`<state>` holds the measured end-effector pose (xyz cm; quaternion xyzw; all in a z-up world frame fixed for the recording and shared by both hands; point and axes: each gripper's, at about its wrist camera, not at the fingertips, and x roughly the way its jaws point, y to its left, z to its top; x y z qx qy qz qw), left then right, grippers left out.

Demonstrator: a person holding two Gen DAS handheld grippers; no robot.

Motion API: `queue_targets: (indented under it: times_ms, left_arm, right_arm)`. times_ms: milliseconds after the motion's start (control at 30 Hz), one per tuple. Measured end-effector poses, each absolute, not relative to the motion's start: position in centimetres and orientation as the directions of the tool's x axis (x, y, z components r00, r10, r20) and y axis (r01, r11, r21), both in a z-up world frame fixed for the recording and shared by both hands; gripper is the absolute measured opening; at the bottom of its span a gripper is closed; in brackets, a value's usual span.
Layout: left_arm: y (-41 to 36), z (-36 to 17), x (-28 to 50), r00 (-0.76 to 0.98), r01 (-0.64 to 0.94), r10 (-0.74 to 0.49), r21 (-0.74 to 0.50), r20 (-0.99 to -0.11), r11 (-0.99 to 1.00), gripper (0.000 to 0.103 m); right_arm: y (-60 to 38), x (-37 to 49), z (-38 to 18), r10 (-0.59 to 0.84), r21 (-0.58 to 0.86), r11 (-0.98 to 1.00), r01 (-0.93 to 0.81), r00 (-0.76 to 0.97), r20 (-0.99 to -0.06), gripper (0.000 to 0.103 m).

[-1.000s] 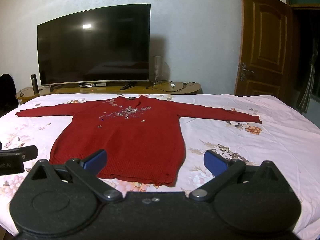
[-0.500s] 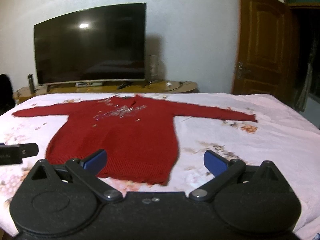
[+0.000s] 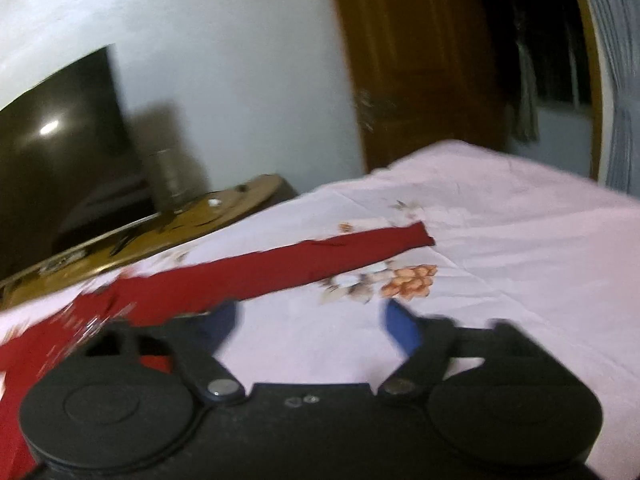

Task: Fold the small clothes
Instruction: 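Grasp the sweater sleeve cuff with the right gripper and lift it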

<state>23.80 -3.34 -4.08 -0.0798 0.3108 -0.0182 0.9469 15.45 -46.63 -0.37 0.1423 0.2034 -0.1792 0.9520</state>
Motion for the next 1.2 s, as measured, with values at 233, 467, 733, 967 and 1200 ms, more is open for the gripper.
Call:
queue_targets:
  times_ms: [233, 467, 733, 967, 1200]
  left_arm:
    - [-7.3, -7.1, 32.2, 0.777, -0.079, -0.052, -0.178, -0.627, 0.981, 0.103]
    - [-8.7, -8.7, 35.5, 0.749, -0.091, -0.053, -0.181, -0.661, 0.979, 0.103]
    - [-7.3, -8.4, 36.8, 0.793, -0.187, 0.042, -0.177, -0.608, 0.966, 0.103]
    - [-2.1, -8.5, 36.8, 0.783, -0.251, 0.065, -0.22, -0.618, 0.943, 0.103]
    - [3.9, -9.5, 36.1, 0.787, -0.274, 0.03, -0.305, -0.617, 0.912, 0.103]
  right_arm:
    - [-60.0, 26.8, -6.2, -0.317, 0.35, 0.78, 0.518, 0.81, -0.493, 0.051]
    - [-68.0, 31.0, -13.2, -0.208, 0.604, 0.57, 0.556, 0.809, -0.549, 0.041]
    - [-69.9, 33.1, -14.3, -0.191, 0.617, 0.569, 0.544, 0.817, -0.544, 0.006]
    - [-66.2, 34.4, -10.5, -0.234, 0.465, 0.719, 0.517, 0.81, -0.538, 0.006]
    - [-52.6, 35.9, -3.7, -0.141, 0.288, 0.915, 0.283, 0.892, -0.429, 0.006]
